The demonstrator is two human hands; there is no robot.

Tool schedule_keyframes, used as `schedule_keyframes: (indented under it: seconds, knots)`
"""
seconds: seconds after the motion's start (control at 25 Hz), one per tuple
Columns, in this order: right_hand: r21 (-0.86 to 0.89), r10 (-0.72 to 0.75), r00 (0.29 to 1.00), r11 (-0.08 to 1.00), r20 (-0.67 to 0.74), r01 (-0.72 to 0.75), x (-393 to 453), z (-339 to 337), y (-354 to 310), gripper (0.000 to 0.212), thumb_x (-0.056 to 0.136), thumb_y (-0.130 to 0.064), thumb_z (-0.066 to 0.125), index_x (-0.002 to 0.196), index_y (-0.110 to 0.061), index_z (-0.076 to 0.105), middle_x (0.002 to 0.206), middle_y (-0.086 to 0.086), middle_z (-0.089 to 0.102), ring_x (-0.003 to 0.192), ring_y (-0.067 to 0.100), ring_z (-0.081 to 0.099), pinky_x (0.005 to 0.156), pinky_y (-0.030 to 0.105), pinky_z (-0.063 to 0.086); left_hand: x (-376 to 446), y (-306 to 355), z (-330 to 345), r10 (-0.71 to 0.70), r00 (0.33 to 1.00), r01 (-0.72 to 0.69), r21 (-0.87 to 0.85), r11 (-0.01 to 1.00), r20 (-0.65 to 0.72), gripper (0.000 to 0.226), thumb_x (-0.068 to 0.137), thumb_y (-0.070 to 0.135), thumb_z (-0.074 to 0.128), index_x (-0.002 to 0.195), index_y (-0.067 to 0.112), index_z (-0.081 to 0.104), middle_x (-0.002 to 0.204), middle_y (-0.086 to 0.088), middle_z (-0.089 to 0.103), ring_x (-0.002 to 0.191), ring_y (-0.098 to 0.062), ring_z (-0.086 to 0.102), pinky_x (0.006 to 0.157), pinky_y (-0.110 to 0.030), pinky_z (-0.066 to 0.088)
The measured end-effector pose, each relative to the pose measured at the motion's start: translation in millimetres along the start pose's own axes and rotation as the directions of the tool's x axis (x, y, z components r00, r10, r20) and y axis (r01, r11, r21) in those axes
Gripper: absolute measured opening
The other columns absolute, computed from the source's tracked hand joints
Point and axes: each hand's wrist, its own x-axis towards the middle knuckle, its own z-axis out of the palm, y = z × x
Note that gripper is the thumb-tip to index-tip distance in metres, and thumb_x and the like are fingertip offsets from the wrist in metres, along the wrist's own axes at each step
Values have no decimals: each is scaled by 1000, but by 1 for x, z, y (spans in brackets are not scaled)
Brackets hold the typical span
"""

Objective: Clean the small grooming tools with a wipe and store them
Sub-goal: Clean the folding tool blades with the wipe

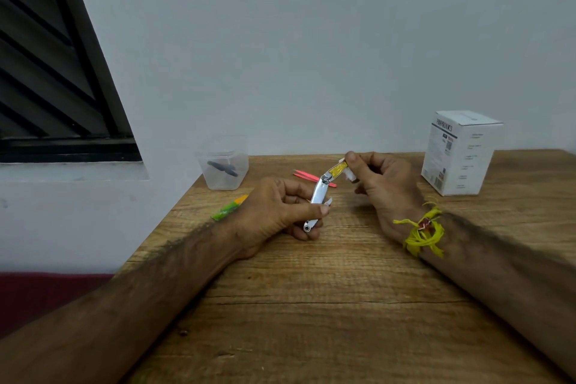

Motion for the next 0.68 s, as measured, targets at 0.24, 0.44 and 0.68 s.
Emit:
schedule_keyframes:
  seconds: [0.24,0.44,0.68]
  knots:
    - [117,65,997,991,-43,-60,0,9,-1,24,86,-34,73,79,-11,75,70,1,70,60,9,57,56,25,47,2,-3,-1,-4,1000,2,68,998,29,19,83,9,78,98,0,71,71,-14,69,59,-20,66,51,-22,51]
    - [79,93,982,991,167,-107,-8,11,1,51,62,-53,80,84,-8,76,81,13,70,73,21,55,59,30,43,2,-8,4,34,997,-35,-8,999,-71,16,85,8,76,99,3,72,71,-14,69,55,-20,64,49,-22,53]
    - [96,101,960,987,261,-130,-8,11,1,62,66,-48,79,95,6,72,87,19,68,77,23,54,58,26,42,1,-8,3,44,997,-44,3,999,-63,9,84,7,77,92,8,74,69,-15,67,54,-19,60,48,-22,50]
